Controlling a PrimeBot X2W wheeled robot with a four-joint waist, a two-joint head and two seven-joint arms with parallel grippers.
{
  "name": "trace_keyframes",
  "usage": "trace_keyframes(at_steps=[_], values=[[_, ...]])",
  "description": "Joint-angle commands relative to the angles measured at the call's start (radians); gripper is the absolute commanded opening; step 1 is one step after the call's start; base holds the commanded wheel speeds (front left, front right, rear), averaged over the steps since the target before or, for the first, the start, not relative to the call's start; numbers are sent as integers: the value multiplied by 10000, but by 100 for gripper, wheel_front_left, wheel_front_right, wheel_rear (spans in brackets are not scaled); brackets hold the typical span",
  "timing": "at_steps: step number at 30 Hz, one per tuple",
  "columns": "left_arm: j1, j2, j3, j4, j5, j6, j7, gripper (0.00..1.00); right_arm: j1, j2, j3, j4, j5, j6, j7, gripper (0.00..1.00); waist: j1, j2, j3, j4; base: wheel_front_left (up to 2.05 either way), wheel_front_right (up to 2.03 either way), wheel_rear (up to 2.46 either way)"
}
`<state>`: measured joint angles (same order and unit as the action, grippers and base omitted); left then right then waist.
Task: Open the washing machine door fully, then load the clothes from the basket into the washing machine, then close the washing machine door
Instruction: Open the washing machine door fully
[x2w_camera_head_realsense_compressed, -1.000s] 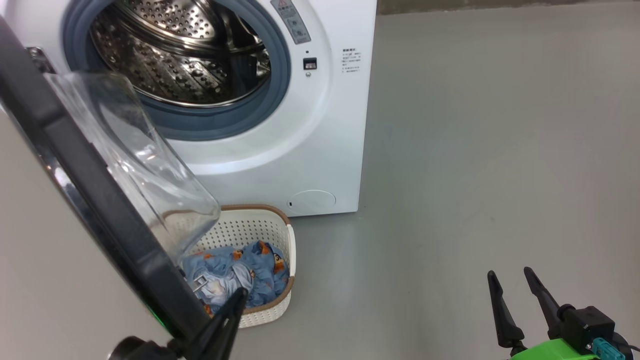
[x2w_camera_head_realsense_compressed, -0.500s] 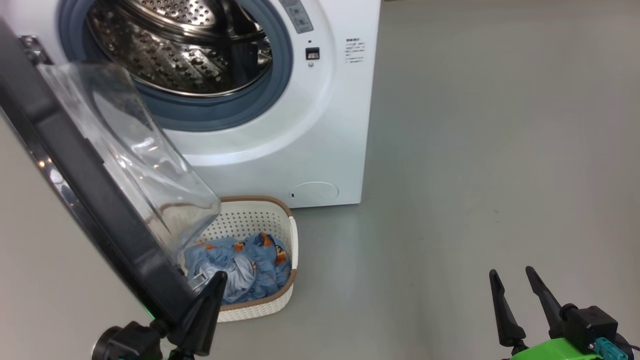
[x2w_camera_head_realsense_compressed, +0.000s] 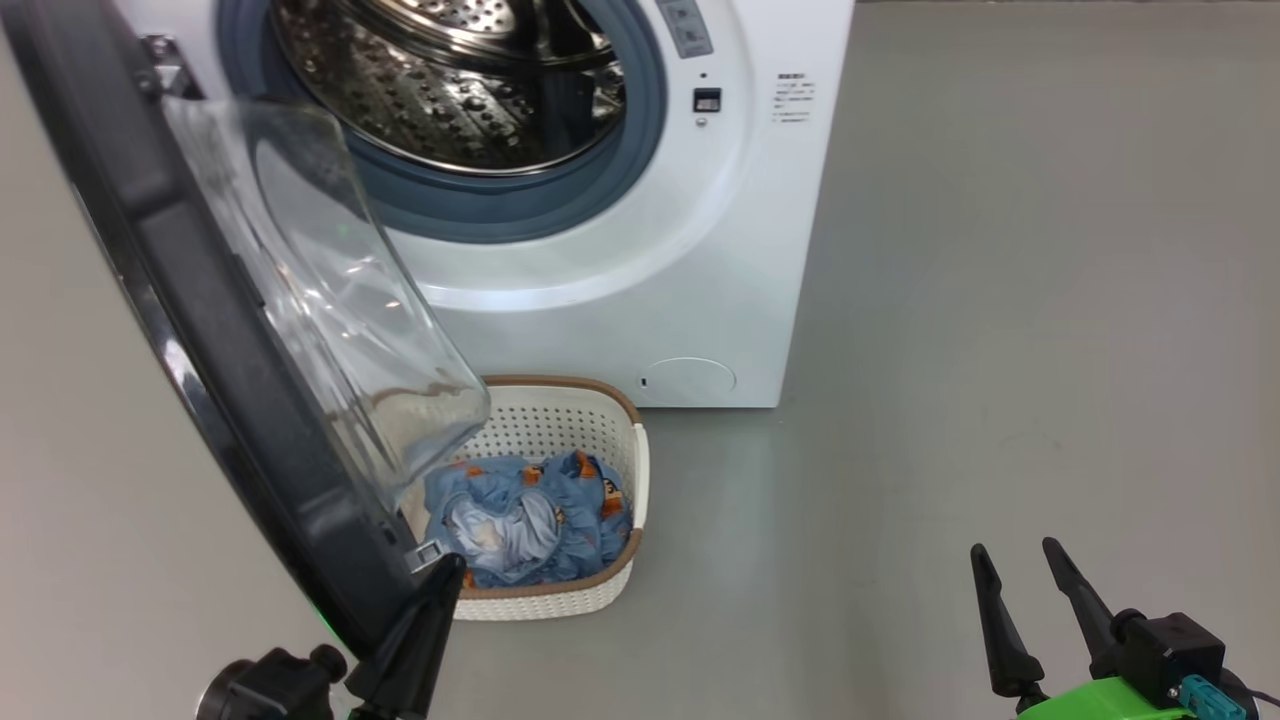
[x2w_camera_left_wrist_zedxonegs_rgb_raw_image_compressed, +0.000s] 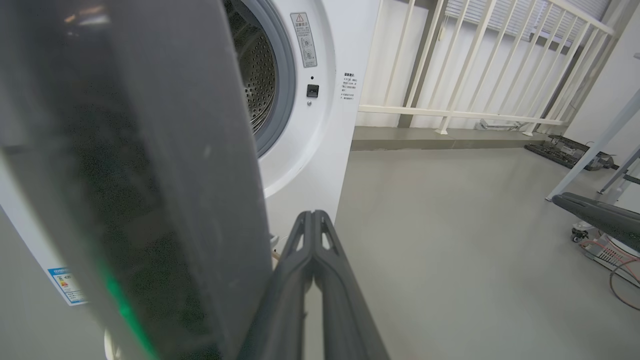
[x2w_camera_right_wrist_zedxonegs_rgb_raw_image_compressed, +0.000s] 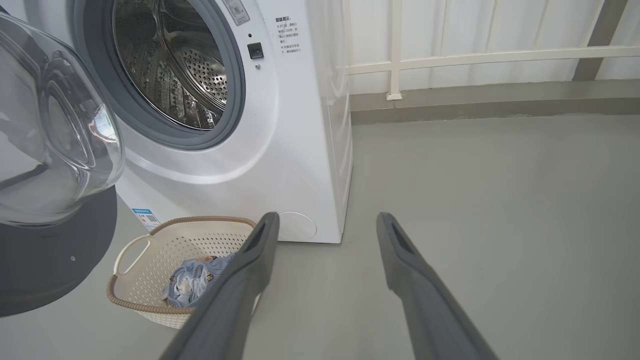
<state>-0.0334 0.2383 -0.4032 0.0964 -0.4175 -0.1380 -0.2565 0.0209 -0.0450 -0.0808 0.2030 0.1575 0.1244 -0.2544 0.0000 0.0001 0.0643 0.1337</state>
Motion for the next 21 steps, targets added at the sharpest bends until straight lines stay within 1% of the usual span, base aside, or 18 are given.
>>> trace_keyframes(at_steps=[1, 12, 17, 21], values=[[-480, 275, 699, -99, -69, 73, -53, 0, -339, -53, 276, -187, 74, 63, -74, 100, 0, -1, -22, 123, 0, 0, 0], [-231, 46, 1558, 158, 108, 73, -53, 0, -290, -53, 221, -82, 183, 63, -74, 100, 0, -1, -113, 672, 0, 0, 0], [-25, -72, 2421, 351, 170, 102, -53, 0, -320, -53, 175, -68, 178, 63, -74, 100, 0, -1, -104, 998, 0, 0, 0], [133, -143, 3250, 531, 204, 244, -53, 0, -358, -53, 192, -15, 171, 63, -74, 100, 0, -1, -95, 1240, 0, 0, 0]])
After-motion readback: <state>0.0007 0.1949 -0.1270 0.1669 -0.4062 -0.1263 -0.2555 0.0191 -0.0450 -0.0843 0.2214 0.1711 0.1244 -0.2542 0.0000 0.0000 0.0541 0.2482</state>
